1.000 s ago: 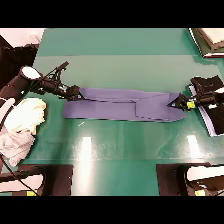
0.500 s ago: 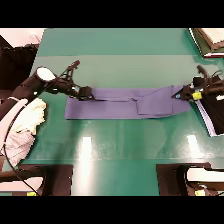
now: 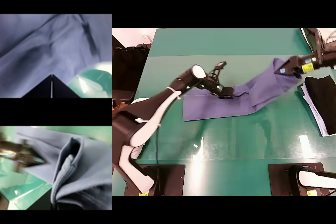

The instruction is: Fold the shirts.

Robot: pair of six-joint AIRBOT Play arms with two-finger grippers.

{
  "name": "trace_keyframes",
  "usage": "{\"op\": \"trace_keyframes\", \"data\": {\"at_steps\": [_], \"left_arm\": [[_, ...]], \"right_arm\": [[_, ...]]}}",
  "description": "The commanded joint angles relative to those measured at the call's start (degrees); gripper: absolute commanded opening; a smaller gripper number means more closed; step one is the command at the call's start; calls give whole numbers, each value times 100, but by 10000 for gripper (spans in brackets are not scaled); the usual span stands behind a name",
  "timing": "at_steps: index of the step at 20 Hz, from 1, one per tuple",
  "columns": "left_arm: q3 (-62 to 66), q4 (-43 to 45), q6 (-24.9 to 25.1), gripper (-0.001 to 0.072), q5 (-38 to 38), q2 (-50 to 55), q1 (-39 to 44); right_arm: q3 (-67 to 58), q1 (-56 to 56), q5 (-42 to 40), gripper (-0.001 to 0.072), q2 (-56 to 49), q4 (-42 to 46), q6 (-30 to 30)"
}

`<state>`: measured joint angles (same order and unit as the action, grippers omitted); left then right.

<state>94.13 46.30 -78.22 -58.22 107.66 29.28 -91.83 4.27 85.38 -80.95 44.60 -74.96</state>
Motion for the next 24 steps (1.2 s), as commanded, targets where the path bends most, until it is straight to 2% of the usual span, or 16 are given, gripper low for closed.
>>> {"op": "trace_keyframes", "data": {"at_steps": [1,5,9,12,15,19,22,23,24], "left_arm": [[616,-2,-201,23,-59,688,223],[691,219,-238,24,-107,719,190],[1123,431,-240,22,-815,610,-205],[1158,1207,-240,23,-1139,20,-732],[1158,1928,-201,23,-1803,-761,-1469],[1158,2120,-79,24,-2573,-1720,-2476],[1158,2120,-87,25,-2632,-2291,-3023],[1158,2118,-87,24,-2608,-2424,-3134],[1158,2118,-87,24,-2577,-2529,-3215]], "right_arm": [[-859,-758,28,10,-234,13,-393],[-1554,-1331,35,10,-680,63,-520],[-1720,-1674,13,10,-922,57,-514],[-1720,-1928,7,10,-1078,48,-514],[-1720,-2297,-111,10,-1305,39,-494],[-1722,-3097,-831,11,-1729,31,-173],[-1725,-3803,-1746,14,-2197,-4,330],[-1770,-4063,-2164,82,-2413,-7,542],[-1934,-4308,-2472,325,-2651,-15,658]]}}
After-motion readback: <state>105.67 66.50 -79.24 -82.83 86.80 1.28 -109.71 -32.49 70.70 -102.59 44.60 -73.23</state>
